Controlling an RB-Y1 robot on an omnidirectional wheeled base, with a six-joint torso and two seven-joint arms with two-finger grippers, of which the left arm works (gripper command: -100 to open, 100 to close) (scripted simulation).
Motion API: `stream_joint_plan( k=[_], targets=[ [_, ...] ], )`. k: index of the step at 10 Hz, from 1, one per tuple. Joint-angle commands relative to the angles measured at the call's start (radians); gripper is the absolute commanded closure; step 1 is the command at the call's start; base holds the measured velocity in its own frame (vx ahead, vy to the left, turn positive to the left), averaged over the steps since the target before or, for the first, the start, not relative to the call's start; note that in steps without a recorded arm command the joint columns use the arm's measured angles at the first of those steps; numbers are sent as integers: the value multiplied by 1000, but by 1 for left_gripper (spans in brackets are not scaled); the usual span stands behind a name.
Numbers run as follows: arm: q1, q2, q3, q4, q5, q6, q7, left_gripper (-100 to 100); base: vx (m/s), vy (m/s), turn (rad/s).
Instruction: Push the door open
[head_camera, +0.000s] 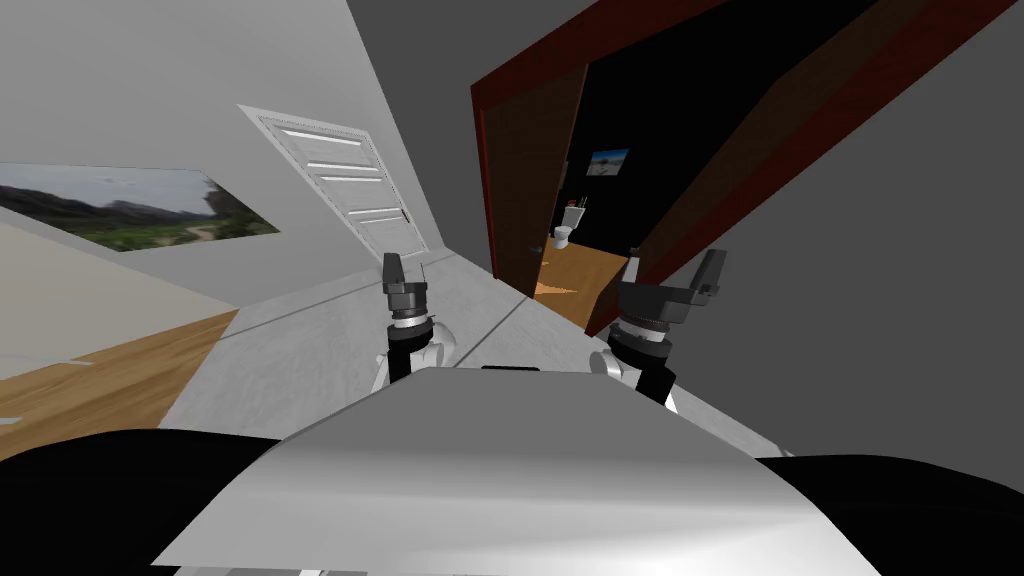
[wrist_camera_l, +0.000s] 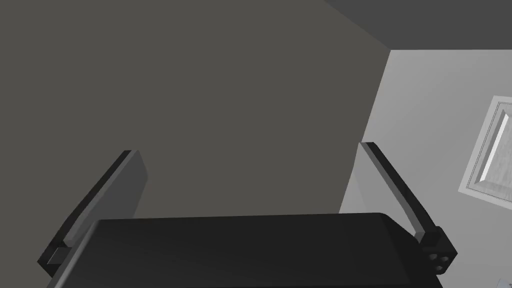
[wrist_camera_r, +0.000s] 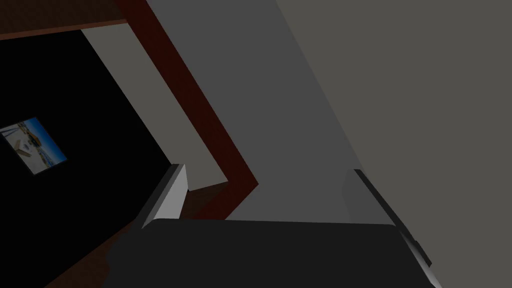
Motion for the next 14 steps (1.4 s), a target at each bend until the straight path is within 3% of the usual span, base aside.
stream_joint_plan(
  k=[1, 8, 11, 14],
  targets=[
    [-12, 11, -5, 29, 4, -3, 2, -100, 79, -6, -66],
    [-68, 51, -28, 170, 23, -17, 14, -100, 122, -2, -64],
    [-103, 68, -42, 257, 34, -26, 21, -100, 146, -5, -79],
    [-126, 78, -51, 315, 42, -32, 26, -100, 114, 4, -64]
  ],
)
